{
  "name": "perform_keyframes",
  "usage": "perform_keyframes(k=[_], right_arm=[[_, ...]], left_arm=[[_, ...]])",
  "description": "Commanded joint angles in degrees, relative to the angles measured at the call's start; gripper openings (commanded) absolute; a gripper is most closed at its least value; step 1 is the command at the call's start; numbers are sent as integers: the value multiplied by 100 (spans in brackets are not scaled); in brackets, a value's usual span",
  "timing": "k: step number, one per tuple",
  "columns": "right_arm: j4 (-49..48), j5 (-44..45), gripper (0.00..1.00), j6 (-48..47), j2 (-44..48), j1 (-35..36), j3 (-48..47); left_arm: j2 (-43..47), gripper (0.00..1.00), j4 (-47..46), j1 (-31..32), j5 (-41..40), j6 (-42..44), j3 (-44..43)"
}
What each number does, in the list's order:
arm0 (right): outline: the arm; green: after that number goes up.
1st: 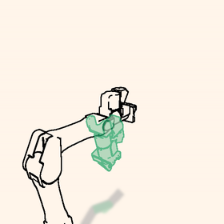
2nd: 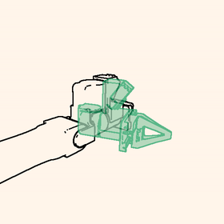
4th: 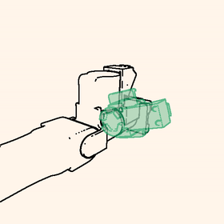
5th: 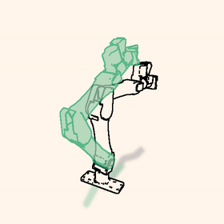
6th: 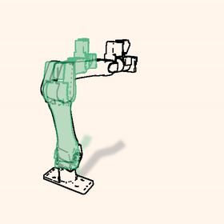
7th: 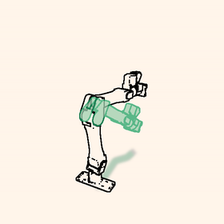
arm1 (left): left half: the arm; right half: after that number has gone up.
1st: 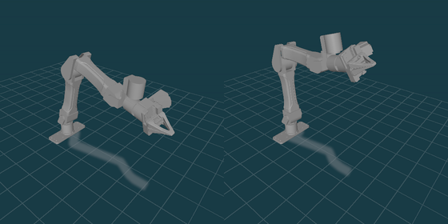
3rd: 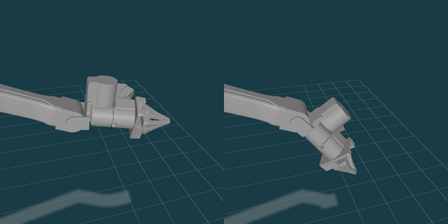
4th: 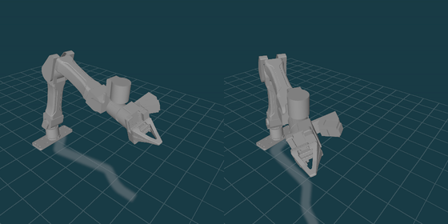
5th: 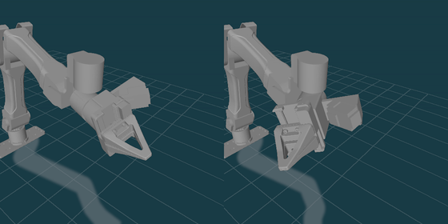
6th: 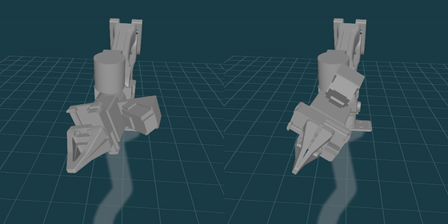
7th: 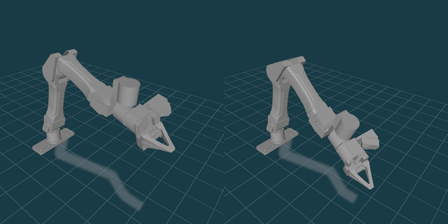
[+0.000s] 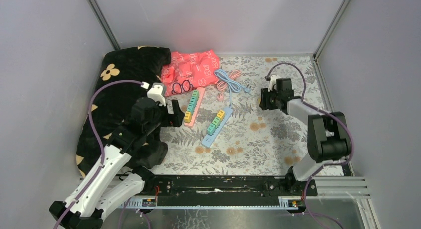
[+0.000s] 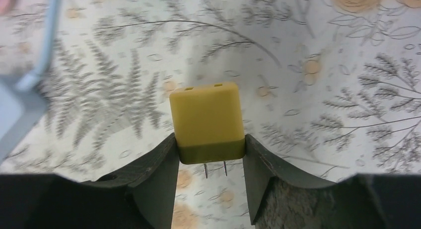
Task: Insert the plug
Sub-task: Pick up the plug from the center of the board.
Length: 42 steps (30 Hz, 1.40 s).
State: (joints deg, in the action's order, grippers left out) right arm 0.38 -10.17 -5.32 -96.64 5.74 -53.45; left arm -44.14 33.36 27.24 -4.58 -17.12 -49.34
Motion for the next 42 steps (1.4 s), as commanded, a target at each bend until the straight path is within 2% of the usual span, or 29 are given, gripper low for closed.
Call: perform_keyframes(k=[1,11,16,25,31,42], right_arm=[[-694,-108,35,387,923,415,493],[-1055,-285,34,664,2614,1407,1644],[-1689,-449,34,828,3167,1934,2254],[-2695,-604,35,672,3394,2961,2746],[-3101,-623,36,629,3410,3649,2832],[-3540,-742,36,739,3450,4150,2866]], left_arm=[[-257,100,-245,-44,422,98,-111],[-851,100,-195,-44,1512,-280,-347],[-1224,100,-212,-40,2072,-592,-352],[-1518,100,-733,-12,3019,-1358,-162],[-1574,100,-1226,261,3079,-1864,47],[-1889,98,-1868,932,3031,-2365,238]])
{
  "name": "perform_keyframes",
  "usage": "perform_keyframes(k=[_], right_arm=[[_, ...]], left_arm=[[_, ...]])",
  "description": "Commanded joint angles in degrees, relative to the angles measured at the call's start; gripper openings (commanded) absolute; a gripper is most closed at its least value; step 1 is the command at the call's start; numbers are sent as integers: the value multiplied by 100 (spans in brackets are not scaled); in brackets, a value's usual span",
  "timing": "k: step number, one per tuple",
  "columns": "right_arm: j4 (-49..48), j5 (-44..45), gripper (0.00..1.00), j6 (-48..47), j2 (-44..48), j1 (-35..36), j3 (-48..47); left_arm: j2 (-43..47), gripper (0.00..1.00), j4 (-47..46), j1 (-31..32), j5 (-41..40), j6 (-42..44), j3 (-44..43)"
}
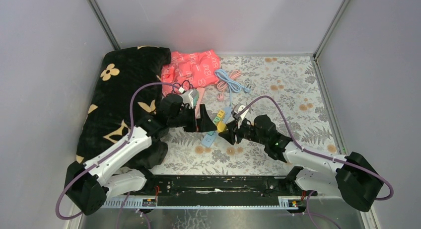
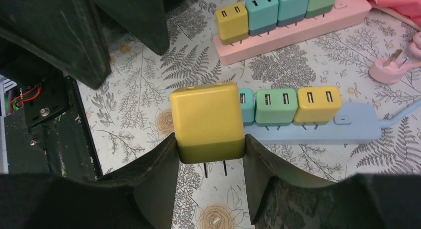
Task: Insert the plug
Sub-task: Pick up the plug from the center of the board.
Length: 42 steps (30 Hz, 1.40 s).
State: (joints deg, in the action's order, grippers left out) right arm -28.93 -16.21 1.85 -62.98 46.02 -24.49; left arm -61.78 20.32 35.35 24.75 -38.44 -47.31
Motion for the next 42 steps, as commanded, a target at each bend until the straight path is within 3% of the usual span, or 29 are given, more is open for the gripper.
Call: perform_keyframes(k=[1,22,30,34,37,42], right_arm=[[-650,-156,36,38,79,154,-26],[-1053,-253,37,189,-197,348,-109],[-1206,-252,38,314,-215,357,-23],[-1206,-150,45,444,-206,364,-3],[-1150,16,56,586,-230,367,-13],[-1022,506,73,885,-327,365,-33]], left_arm=[[-170,97,-564,140,106,-235,25],[-536,52,-1454,188,564,-542,357],[-463,26,-1407,191,563,-377,356],[-399,9,-1168,192,385,-141,307],[-330,2,-756,192,-2,166,199],[-276,0,-75,192,-758,670,-22]])
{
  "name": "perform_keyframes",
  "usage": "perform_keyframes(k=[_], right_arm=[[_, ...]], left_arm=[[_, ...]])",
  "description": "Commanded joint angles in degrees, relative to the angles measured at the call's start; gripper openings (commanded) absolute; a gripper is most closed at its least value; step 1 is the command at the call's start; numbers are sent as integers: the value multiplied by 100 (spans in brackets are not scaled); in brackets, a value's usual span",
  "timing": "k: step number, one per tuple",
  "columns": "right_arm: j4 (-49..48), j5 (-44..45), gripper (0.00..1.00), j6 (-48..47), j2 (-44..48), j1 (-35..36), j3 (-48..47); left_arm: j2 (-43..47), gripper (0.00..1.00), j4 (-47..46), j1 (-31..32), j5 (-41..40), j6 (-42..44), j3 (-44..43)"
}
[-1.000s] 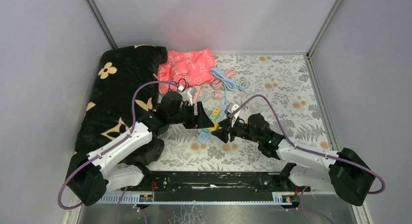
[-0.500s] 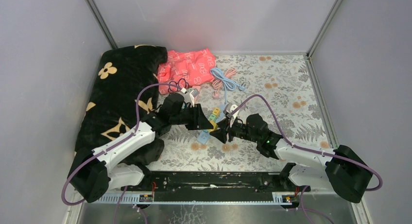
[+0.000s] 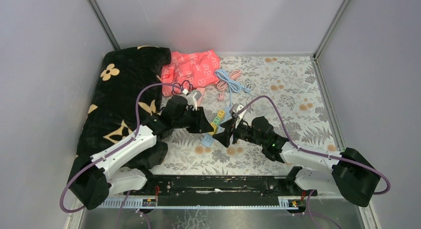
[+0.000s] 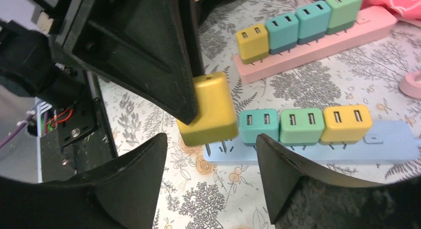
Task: Insert the plug
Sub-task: Pick up the plug from the center of the board, then insert the plug into the socket.
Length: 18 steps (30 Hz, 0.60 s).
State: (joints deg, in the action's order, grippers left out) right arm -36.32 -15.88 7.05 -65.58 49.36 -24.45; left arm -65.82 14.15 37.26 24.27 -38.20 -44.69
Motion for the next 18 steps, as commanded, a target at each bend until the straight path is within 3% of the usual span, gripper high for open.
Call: perform_keyframes(k=[1,6,10,18], right_arm=[[-251,614,75,440,-107,37,-34],[-183,1197,81,931,-414,41,-36],[-116,1792,82,1844,-804,39,-48],[-441,1865,78,3650,-1748,54,-81]], left_arm=[[137,0,663,1,-868,733,-320],[89,0,1001,1,-1506,1012,-370],[6,0,1018,9,-1640,1043,-345],[-48,0,1018,223,-2173,1177,-278]])
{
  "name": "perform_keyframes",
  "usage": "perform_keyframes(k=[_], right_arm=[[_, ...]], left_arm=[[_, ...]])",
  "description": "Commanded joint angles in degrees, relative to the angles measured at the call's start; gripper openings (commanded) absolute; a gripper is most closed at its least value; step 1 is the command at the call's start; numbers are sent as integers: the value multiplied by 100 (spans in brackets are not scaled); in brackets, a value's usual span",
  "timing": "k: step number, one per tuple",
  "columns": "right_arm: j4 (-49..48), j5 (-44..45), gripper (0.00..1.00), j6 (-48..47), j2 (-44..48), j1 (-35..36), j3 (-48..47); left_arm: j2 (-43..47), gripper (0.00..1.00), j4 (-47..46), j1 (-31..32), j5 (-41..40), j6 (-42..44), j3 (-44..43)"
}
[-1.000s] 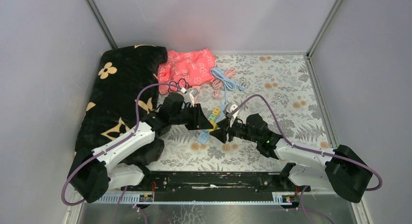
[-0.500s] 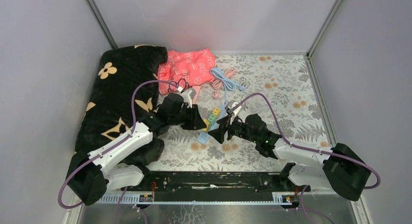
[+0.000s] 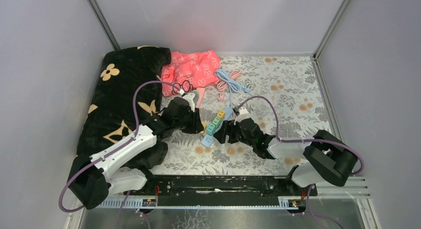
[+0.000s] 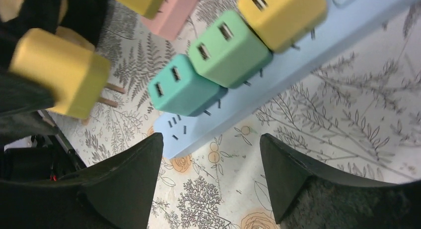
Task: Insert the plug
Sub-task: Insert the plug into the socket.
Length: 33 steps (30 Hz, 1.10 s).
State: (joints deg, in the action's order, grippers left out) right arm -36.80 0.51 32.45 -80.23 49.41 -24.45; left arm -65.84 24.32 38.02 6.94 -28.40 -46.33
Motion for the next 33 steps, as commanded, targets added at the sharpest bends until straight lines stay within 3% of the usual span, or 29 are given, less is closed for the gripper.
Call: perform_keyframes(k=[1,19,33], right_arm=[[-432,183,77,1227,-370,56,-94],[-618,-36,59,2268,-1240,112,-185],[-80,142,40,2087,-1374,155,-314]], left_arm=[[-78,0,3,191,-502,205,-101],[-512,0,-200,788,-1064,274,-6],[-726,0,-352,915,-1156,255,122]])
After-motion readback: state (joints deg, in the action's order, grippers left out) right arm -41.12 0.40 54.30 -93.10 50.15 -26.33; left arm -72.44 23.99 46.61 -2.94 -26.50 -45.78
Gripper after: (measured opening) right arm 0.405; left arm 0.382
